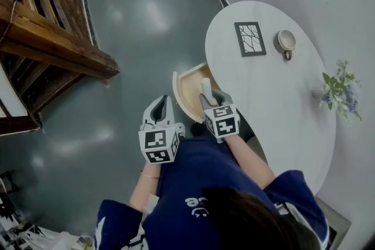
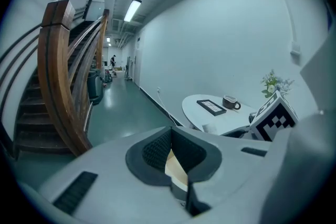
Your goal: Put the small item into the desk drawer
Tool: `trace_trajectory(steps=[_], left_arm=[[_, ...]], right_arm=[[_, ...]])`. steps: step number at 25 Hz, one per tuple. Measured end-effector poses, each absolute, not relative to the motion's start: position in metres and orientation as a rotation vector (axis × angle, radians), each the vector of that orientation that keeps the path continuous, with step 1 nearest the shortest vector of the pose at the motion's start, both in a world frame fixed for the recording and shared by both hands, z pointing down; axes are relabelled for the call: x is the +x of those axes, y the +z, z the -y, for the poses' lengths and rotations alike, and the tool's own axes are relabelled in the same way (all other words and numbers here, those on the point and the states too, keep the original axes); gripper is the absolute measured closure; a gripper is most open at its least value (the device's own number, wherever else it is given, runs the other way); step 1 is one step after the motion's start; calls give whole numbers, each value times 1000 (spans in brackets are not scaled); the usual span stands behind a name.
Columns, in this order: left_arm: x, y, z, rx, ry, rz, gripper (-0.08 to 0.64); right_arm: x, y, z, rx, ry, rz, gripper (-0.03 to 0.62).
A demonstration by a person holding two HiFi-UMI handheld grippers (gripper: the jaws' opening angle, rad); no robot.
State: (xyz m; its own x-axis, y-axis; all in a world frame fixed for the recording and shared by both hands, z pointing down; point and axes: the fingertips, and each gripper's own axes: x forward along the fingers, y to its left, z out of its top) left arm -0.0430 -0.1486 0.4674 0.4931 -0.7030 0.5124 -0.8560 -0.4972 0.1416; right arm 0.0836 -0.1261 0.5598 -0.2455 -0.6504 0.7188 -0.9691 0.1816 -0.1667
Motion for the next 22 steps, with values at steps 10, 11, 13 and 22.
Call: trace_trajectory(steps=[10, 11, 13, 22], left_arm=[[-60, 464, 150, 2298, 578, 1398, 557], [-62, 464, 150, 2287, 577, 1406, 557], [-66, 466, 151, 2267, 580, 1420, 557], [-80, 472, 150, 2183, 591, 1473, 557]], right_arm=[[76, 599, 137, 1383, 856, 1923, 446], [75, 603, 136, 1368, 862, 1914, 445], [74, 610, 135, 1345, 867, 1901, 445], [76, 644, 139, 1271, 872, 1834, 446]])
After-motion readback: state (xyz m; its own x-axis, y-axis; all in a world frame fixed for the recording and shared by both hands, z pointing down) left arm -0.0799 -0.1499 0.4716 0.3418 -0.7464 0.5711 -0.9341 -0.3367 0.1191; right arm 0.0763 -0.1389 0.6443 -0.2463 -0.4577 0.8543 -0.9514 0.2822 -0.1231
